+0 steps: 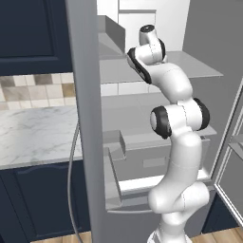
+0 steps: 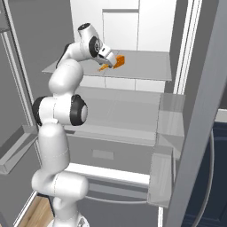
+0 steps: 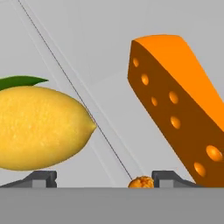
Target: Take the cheese, shrimp, and lemon from the fridge and place them on the plate on the dining counter to create an appetizer plate.
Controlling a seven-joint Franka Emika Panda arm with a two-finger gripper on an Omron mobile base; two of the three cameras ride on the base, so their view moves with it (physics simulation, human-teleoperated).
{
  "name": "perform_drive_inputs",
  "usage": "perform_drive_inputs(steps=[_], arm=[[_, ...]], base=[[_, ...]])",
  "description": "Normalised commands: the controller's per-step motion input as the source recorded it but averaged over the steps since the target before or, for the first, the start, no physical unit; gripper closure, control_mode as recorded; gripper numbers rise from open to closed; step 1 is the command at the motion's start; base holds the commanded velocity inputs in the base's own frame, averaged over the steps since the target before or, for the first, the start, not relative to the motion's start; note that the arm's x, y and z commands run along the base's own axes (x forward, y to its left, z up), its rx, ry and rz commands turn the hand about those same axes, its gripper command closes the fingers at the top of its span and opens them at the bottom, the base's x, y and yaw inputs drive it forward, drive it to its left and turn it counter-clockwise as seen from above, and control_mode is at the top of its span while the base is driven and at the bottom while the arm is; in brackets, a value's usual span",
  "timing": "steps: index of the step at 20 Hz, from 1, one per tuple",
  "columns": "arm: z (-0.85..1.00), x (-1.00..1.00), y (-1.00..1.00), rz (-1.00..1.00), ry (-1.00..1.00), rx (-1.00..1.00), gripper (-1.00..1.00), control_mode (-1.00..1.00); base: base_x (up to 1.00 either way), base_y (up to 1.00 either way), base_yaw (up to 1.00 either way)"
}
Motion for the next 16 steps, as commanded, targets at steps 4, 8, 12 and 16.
perform_drive_inputs(steps=[4, 8, 12, 16], arm=[[-0.73, 0.07, 0.00, 0.00, 0.00, 0.00, 1.00, -1.00], [-0.40, -0.01, -0.05, -0.01, 0.02, 0.00, 1.00, -1.00], [-0.30, -0.21, -0.30, -0.05, 0.00, 0.00, 1.00, -1.00], [-0.01, -0.02, -0.01, 0.00, 0.00, 0.00, 1.00, -1.00]], base=[[0.00, 0.00, 0.00], [0.00, 0.00, 0.00], [0.00, 0.00, 0.00], [0.00, 0.00, 0.00]])
